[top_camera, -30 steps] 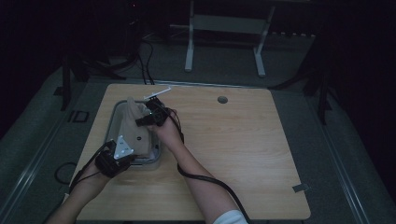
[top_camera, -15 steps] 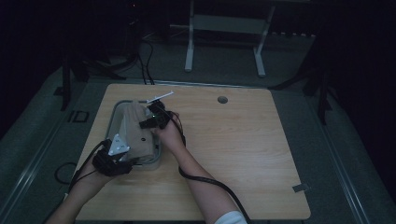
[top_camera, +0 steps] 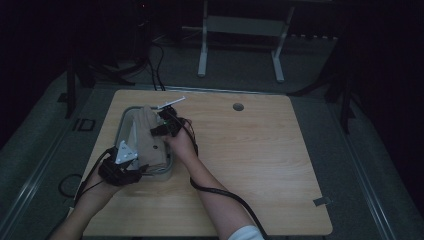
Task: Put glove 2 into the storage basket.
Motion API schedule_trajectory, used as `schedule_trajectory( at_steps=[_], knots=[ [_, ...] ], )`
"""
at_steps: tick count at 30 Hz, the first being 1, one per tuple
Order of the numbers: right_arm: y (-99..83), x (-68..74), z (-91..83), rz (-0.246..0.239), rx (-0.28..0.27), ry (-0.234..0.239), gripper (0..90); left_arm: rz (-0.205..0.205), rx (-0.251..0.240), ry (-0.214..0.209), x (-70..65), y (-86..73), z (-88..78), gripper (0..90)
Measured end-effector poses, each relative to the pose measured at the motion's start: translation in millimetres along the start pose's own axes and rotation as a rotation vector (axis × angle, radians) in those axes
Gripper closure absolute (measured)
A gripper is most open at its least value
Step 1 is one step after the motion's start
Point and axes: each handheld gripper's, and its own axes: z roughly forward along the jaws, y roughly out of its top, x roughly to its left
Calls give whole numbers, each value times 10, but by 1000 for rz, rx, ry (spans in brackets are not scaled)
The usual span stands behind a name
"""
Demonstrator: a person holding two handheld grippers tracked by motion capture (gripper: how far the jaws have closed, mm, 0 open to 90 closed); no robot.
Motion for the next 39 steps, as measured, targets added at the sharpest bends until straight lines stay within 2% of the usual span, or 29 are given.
schedule_trajectory(
  at_steps=[5, 9, 10, 11, 14, 21, 26, 32, 36, 37, 39],
  knots=[
    [0, -20, -90, 9, 7, 30, 471, -24, -20, -12, -1, 32, 6, 401],
    [0, -3, -238, -39, -8, 62, 279, -72, -68, -51, -10, 56, -14, 312],
    [-5, 12, -284, -67, -4, 89, 248, -67, -82, -77, -20, 58, -26, 262],
    [-10, 32, -328, -94, -5, 110, 218, -72, -90, -84, -38, 64, -34, 214],
    [-30, 75, -460, -125, -30, 135, 195, -83, -120, -107, -107, 81, -48, 167],
    [-165, 68, -698, -203, -70, 115, 161, -66, -146, -157, -319, 145, 9, 121],
    [-324, -32, -837, -214, -61, 81, 160, -65, -173, -202, -429, 185, 61, 119],
    [-499, -186, -1018, -217, -66, 42, 161, -45, -184, -234, -569, 257, 116, 119],
    [-601, -275, -1110, -193, -63, 33, 161, -32, -180, -251, -628, 285, 168, 119],
    [-631, -302, -1138, -177, -64, 43, 161, -38, -183, -269, -656, 300, 208, 119],
    [-722, -361, -1208, -178, -68, 30, 162, -30, -180, -277, -691, 314, 242, 119]
  ],
)
